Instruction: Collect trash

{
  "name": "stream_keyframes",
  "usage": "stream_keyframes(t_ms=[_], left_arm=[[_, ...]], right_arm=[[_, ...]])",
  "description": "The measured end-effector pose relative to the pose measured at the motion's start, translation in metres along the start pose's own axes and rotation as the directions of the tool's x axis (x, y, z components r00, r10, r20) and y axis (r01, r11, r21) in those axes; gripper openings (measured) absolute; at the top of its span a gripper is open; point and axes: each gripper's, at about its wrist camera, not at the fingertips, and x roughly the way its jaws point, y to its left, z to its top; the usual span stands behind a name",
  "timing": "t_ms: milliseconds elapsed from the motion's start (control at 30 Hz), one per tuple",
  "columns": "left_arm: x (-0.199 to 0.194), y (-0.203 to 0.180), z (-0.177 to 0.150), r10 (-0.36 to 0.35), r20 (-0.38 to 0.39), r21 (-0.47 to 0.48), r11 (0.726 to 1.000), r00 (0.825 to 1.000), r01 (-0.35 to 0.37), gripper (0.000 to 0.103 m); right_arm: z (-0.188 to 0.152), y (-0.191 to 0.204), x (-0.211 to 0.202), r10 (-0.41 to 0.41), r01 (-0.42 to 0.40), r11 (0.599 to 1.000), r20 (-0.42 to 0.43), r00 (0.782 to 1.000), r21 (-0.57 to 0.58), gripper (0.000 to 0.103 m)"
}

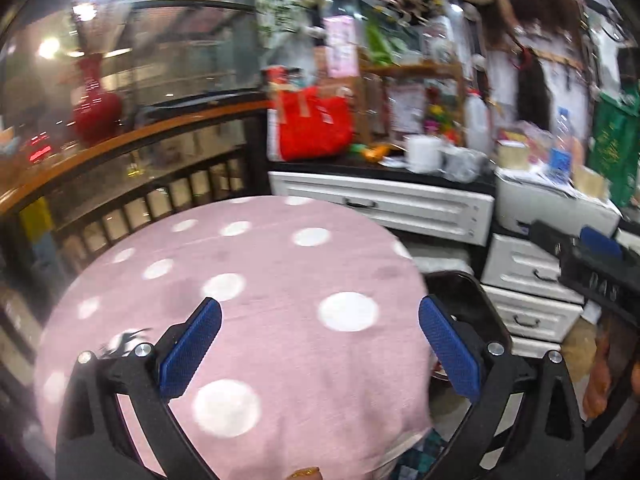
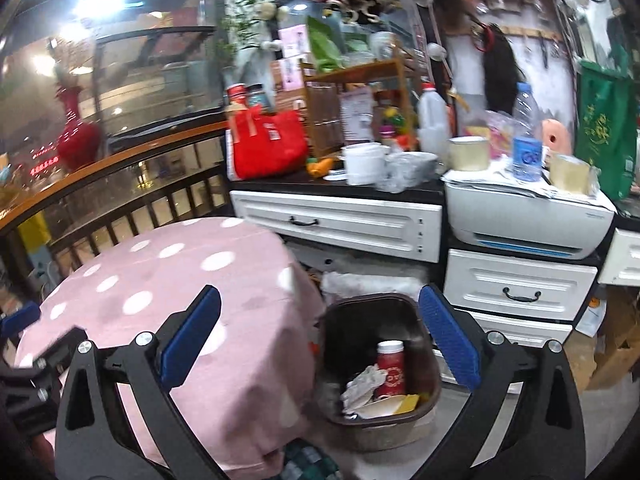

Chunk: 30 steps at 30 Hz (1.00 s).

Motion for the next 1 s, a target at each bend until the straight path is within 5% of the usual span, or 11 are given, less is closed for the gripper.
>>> stream_keyframes(t_ms=[467, 1000], left_arm=[[-0.038, 0.029, -0.014, 0.083, 0.088, -0.091, 0.993, 0.993, -0.075, 0.098], [-0.034, 0.027, -0.021, 0.074, 0.065, -0.096, 0.993, 0.995, -0.068, 0.098]], right_arm=[[-0.027, 0.041, -0.058, -0.013, 0.046, 0.986, 0.203, 0.979, -0.160, 0.098], [-0.030, 0.037, -0.056, -0.020, 0.048, 0.988, 0.187, 0.982, -0.149, 0.098]])
